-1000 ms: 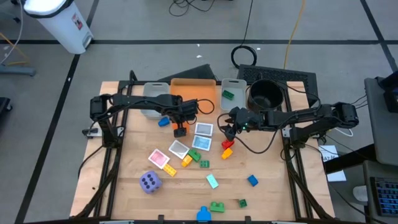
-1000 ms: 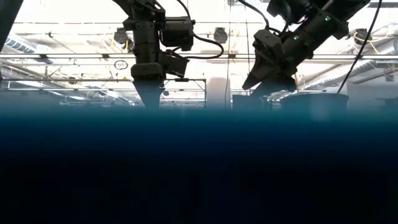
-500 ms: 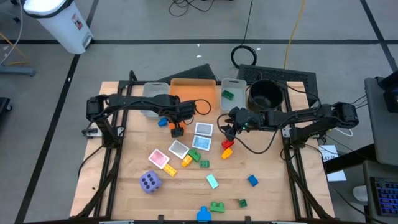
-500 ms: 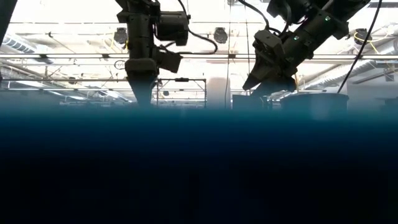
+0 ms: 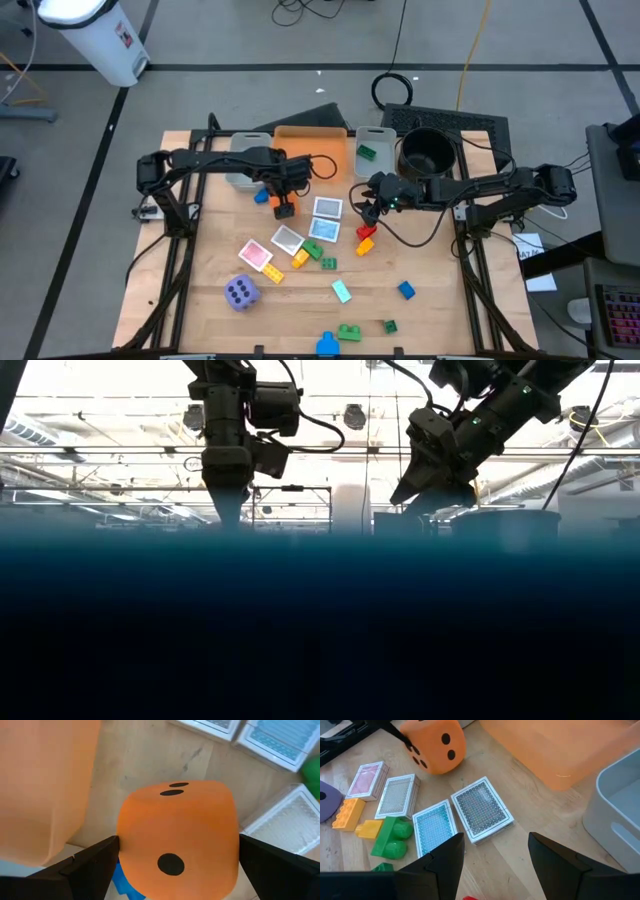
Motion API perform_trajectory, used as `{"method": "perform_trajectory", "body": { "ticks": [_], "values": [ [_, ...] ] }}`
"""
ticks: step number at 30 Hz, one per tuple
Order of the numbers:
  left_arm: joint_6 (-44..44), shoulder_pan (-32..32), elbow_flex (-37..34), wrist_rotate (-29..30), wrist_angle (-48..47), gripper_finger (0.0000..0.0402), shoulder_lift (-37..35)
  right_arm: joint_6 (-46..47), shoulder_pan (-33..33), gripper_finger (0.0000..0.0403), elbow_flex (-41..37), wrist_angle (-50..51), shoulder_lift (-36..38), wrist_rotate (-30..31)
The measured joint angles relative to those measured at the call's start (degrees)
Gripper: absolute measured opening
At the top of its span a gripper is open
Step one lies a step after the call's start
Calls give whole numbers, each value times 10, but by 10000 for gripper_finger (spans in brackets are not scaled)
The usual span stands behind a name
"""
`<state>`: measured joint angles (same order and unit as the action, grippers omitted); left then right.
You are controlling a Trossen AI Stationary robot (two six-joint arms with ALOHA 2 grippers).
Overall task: Pick & Place Toys
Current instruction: Put the orange dice into the orange bin
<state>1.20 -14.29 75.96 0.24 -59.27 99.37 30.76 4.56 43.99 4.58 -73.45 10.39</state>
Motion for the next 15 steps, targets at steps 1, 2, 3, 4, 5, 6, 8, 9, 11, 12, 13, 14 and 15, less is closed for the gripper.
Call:
{"method": "perform_trajectory", "body": {
  "ticks": [1, 2, 3, 4, 5, 6, 8, 9, 11, 12, 13, 14, 15],
  "values": [
    [1, -1, 0, 0, 0, 397, 0, 0, 0, 210, 0, 0, 0, 0],
    [4, -2, 0, 1, 0, 397, 0, 0, 0, 210, 0, 0, 0, 0],
    [7, -4, 0, 1, 1, 397, 0, 0, 0, 210, 0, 0, 0, 0],
    [10, -5, 0, 0, 2, 397, 0, 0, 0, 210, 0, 0, 0, 0],
    [12, -5, 0, 0, 1, 397, 0, 0, 0, 210, 0, 0, 0, 0],
    [13, -4, 1, 0, -1, 397, 0, 0, 0, 210, 0, 0, 0, 0],
    [15, -4, 9, 1, -13, 397, 0, 0, 0, 210, 0, 0, 0, 0],
    [19, -4, 17, 1, -21, 397, 0, 0, 0, 210, 0, 0, 0, 0],
    [30, -4, 39, 5, -34, 397, 0, 0, 0, 210, 0, 0, 0, 0],
    [35, -4, 55, 13, -42, 397, 0, 0, 0, 210, 0, 0, 0, 0],
    [40, -4, 73, 23, -50, 397, 0, 0, 0, 210, 0, 0, 0, 0],
    [46, -4, 94, 35, -58, 397, 0, 0, 0, 210, 0, 0, 0, 0],
    [53, -4, 115, 48, -63, 397, -1, 0, 0, 210, 0, 0, 0, 0]
  ]
}}
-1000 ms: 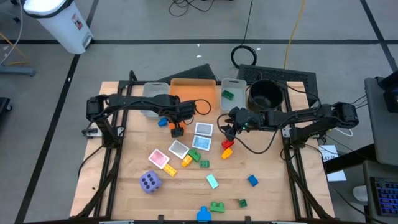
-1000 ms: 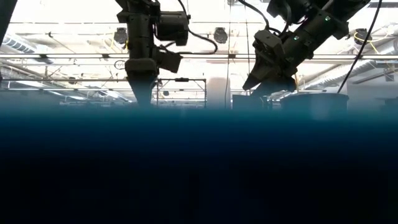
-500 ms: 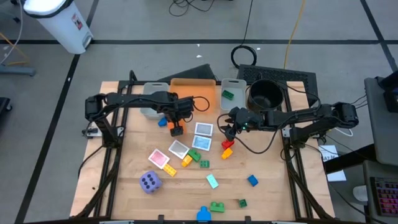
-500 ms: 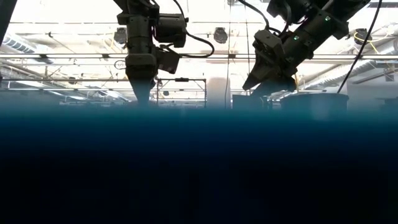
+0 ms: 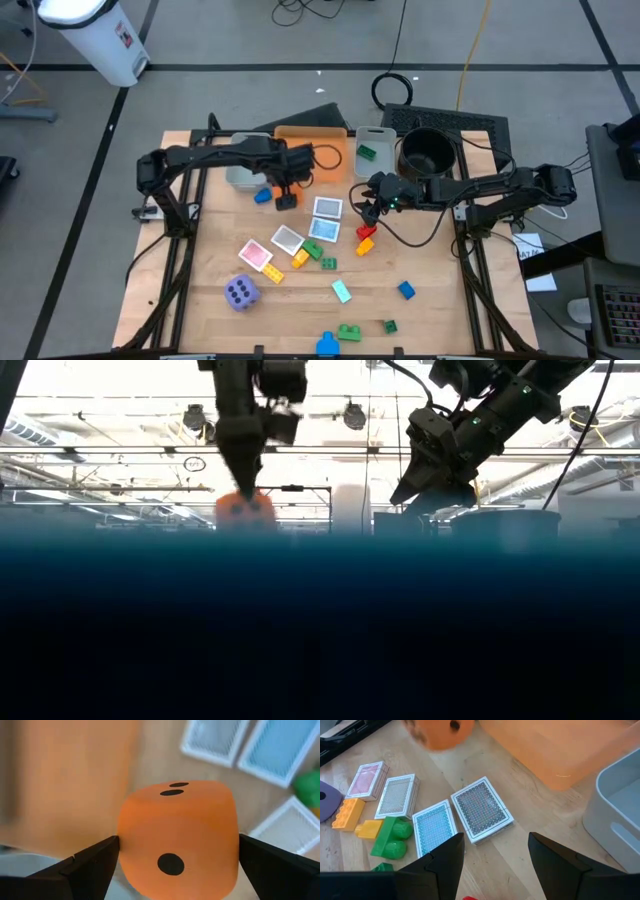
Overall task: Pick & Place Toys
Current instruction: Put the orange dice into the orange bin, then put the red game piece into the right gray bin
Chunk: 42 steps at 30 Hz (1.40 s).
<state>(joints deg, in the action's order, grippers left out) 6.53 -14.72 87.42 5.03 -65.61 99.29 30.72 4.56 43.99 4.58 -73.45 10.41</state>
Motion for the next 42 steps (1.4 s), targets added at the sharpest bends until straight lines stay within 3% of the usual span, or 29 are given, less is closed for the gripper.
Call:
{"method": "perform_trajectory", "body": {
  "ticks": [7, 21, 33, 42],
  "values": [
    [62, -30, 114, 44, 1, 397, -1, 0, 0, 210, 0, 0, 0, 0],
    [100, -196, 121, 40, 64, 397, 23, 1, 10, 210, 0, 0, 0, 0],
    [188, -209, 121, 39, 76, 397, 103, 2, 44, 210, 0, -5, 0, -33],
    [193, -206, 121, 45, 83, 397, 128, -7, 53, 210, 0, -5, 0, -33]
  ]
}}
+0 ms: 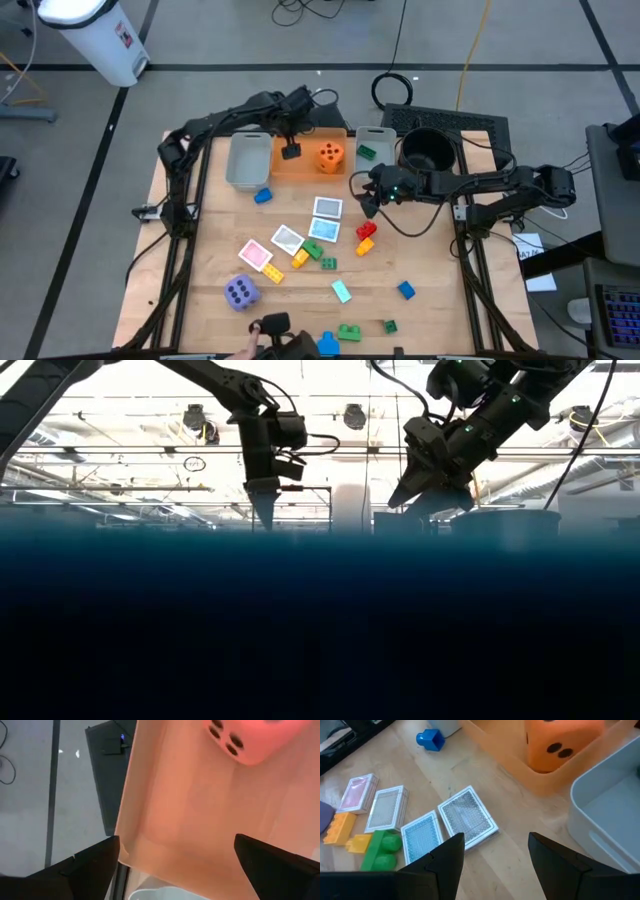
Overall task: Pick & Place Toys
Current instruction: Put the red game piece into the right gray bin
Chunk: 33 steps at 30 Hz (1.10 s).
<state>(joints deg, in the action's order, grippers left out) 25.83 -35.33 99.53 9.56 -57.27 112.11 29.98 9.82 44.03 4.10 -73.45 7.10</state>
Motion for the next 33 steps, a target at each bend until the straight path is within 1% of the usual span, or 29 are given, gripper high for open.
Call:
{"method": "perform_trajectory", "body": {
  "ticks": [3, 6, 9, 12, 16, 17, 20, 23, 25, 29, 33],
  "values": [
    [-1, 0, 3, 1, 7, 397, -4, -9, 0, 210, 0, 0, 0, -1],
    [-15, 0, 22, 0, 5, 397, -4, -9, 4, 210, 0, 0, 0, -2],
    [-50, 0, 48, -36, 4, 397, -4, -9, 6, 210, 0, 0, 0, 1],
    [-114, -3, 91, -116, 0, 397, -4, -7, 7, 210, 0, 0, 0, 1],
    [-168, -12, 146, -256, -21, 397, -16, -5, 7, 210, 0, 0, 0, 0],
    [-177, -16, 149, -283, -21, 397, -25, -5, 7, 210, 0, 0, 0, -1],
    [-196, -25, 143, -341, -31, 397, -53, 1, 7, 210, 0, -2, 0, -15],
    [-208, -30, 108, -381, -40, 397, -88, 18, 7, 210, 0, -7, 0, -17],
    [-213, -29, 58, -399, -40, 397, -118, 23, 6, 210, 0, -13, 0, -17],
    [-246, -10, -86, -404, -6, 397, -191, 24, 6, 210, 0, -39, 0, -29],
    [-312, 29, -244, -393, 79, 397, -279, 24, 6, 210, 0, -58, 0, -29]
  ]
}}
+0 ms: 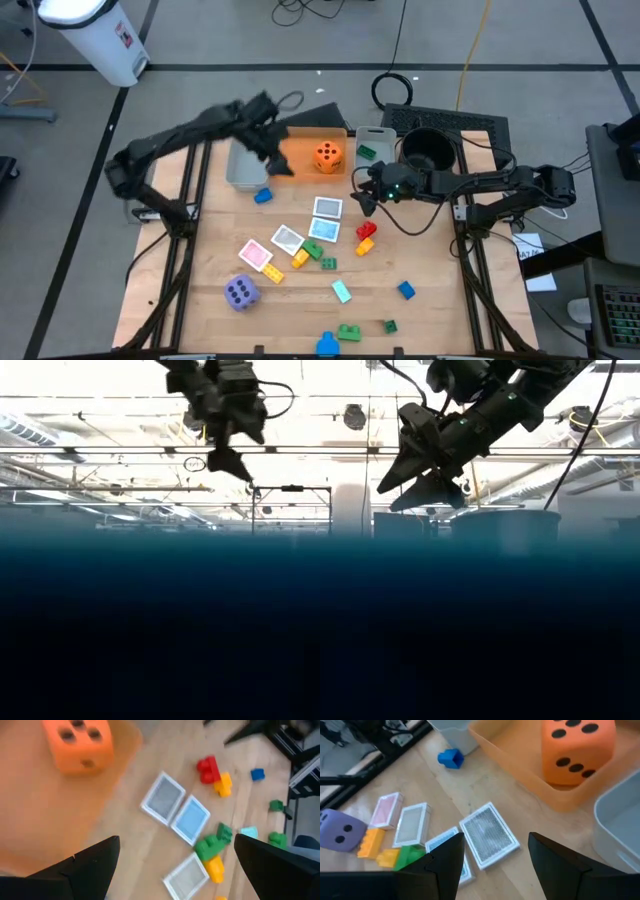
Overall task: Pick & Place Toys
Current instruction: Put the red game piece into the right gray bin
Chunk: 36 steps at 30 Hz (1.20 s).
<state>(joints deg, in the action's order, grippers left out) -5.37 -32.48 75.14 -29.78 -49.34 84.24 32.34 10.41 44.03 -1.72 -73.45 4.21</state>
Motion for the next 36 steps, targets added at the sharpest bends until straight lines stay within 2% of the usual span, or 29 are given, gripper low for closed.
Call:
{"method": "perform_trajectory", "body": {
  "ticks": [4, 7, 12, 16, 23, 29, 36],
  "values": [
    [-87, 61, -130, 54, 81, 397, -95, 0, 0, 210, 0, -16, 0, 1],
    [-153, 114, -197, 110, 113, 397, -163, 0, 0, 210, 0, -28, 0, 1],
    [-255, 198, -269, 197, 133, 397, -241, 0, 0, 210, 0, -69, 0, 3],
    [-323, 253, -309, 224, 131, 397, -277, 0, 0, 210, 0, -103, 0, 4],
    [-408, 326, -376, 224, 132, 397, -287, 28, 0, 210, 0, -118, 0, 4],
    [-468, 338, -421, 226, 140, 397, -262, 5, 0, 210, 0, -118, 0, 4],
    [-485, 335, -431, 293, 158, 397, -257, -2, 0, 210, -8, -117, -3, 1]
  ]
}}
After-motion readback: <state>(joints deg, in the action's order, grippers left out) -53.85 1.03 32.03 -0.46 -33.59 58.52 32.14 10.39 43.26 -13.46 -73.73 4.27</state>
